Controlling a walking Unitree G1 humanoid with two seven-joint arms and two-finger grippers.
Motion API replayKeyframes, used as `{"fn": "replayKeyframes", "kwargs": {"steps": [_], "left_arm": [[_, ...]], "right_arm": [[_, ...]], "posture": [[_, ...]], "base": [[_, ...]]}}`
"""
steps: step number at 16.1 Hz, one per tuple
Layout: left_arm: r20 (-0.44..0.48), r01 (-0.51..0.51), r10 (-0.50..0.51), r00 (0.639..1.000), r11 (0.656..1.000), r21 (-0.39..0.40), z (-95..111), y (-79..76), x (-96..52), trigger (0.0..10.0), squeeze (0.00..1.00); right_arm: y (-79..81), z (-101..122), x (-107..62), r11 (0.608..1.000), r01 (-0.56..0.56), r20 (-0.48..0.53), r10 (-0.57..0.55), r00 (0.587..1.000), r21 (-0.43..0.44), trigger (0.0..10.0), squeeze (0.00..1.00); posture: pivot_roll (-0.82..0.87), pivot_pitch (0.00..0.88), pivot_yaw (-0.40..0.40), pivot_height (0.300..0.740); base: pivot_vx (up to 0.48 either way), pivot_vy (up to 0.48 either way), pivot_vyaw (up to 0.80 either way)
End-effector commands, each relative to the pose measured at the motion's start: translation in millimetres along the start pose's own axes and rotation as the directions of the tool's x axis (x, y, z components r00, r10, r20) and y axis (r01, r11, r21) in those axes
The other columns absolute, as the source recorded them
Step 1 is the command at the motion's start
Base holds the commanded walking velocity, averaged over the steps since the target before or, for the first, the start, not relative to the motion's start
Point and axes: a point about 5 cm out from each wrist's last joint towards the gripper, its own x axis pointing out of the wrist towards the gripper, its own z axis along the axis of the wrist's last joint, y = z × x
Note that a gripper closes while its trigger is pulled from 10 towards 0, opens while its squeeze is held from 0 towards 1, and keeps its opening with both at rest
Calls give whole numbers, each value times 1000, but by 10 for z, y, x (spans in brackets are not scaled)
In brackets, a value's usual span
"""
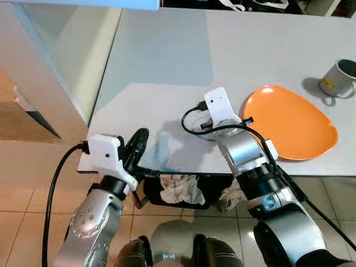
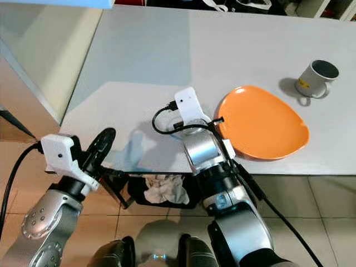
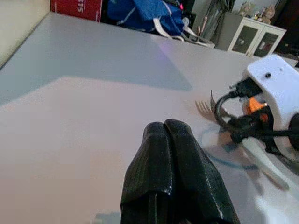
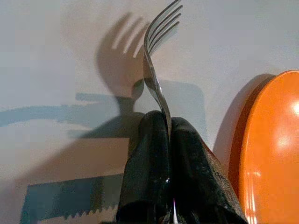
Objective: Setting the table
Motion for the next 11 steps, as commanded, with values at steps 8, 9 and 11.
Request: {"fn": "replayKeyframes", "kwargs": {"steps": [8, 9, 11], "left_arm": [[-11, 46, -46, 999, 999, 2, 22, -96, -38, 10000, 0], [-10, 47, -47, 999, 999, 3, 29, -92, -38, 10000, 0], [-7, 48, -48, 999, 999, 4, 39, -87, -30, 10000, 0]], "right_arm": [[39, -78, 32, 995, 22, -18, -24, 1000, -97, 10000, 1000], [32, -54, 28, 995, 24, -13, -26, 1000, -92, 10000, 1000], [17, -31, 25, 997, 28, -8, -29, 1000, -73, 10000, 1000]], "posture": [[-31, 242, -43, 740], [-30, 241, -42, 740], [-32, 238, -39, 740]], "base": [[0, 0, 0], [0, 0, 0], [0, 0, 0]]}}
